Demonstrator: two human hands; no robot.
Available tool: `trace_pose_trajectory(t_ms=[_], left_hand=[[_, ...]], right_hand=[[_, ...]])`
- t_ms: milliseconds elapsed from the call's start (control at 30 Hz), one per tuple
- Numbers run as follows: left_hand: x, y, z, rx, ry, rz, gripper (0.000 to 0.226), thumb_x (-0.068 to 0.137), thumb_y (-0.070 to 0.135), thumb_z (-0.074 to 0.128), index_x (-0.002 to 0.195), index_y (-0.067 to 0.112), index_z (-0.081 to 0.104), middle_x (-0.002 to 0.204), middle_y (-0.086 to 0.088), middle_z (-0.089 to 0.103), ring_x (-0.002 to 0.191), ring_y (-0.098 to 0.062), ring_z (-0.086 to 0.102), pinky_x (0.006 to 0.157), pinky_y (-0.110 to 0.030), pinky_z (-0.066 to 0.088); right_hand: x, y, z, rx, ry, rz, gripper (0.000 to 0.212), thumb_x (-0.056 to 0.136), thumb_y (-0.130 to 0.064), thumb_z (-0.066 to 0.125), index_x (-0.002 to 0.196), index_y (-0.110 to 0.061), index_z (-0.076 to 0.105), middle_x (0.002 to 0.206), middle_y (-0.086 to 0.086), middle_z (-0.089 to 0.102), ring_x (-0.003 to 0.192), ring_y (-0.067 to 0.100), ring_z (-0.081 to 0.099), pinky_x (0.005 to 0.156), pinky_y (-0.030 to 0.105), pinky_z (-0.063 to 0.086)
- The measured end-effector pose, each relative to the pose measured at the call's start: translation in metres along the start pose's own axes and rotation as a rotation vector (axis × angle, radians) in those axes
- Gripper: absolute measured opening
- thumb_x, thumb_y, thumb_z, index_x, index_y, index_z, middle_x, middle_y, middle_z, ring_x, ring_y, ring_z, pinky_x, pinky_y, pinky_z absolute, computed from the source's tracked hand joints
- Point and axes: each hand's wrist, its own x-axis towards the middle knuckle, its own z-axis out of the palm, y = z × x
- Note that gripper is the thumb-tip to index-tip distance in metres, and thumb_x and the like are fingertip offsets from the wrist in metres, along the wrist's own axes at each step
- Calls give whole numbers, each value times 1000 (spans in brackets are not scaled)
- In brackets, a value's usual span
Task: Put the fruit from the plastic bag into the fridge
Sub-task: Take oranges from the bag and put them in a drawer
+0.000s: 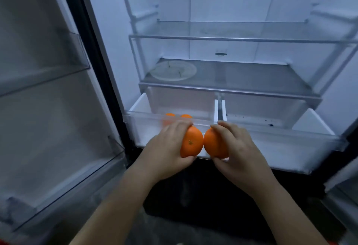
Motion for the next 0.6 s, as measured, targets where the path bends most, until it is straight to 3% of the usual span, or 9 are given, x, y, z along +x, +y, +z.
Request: trace_pose_trajectory(t_ms=[267,433,600], left_hand=[[122,-89,15,-22,-84,4,74,69,42,68,134,29,35,135,10,41,120,-16,45,91,-37,45],[174,-132,21,-52,-156,3,79,68,45,69,137,27,34,138,10,39,124,-12,41,94,-28,40],[203,-163,34,-5,-228,-32,83,68,41,73,139,28,32,141,8,38,127,-14,41,98,-33,40]], right_hand=[[125,55,49,-46,-101,-20,66,69,-19,69,131,-16,47,134,4,46,120,23,43,98,31,39],[178,84,74,-24,-190,8,69,71,-27,70,135,-21,43,135,-1,44,121,17,40,95,20,30],[206,103,94,-36,-250,10,72,70,-31,73,135,-22,42,136,-2,43,124,18,39,94,25,36]])
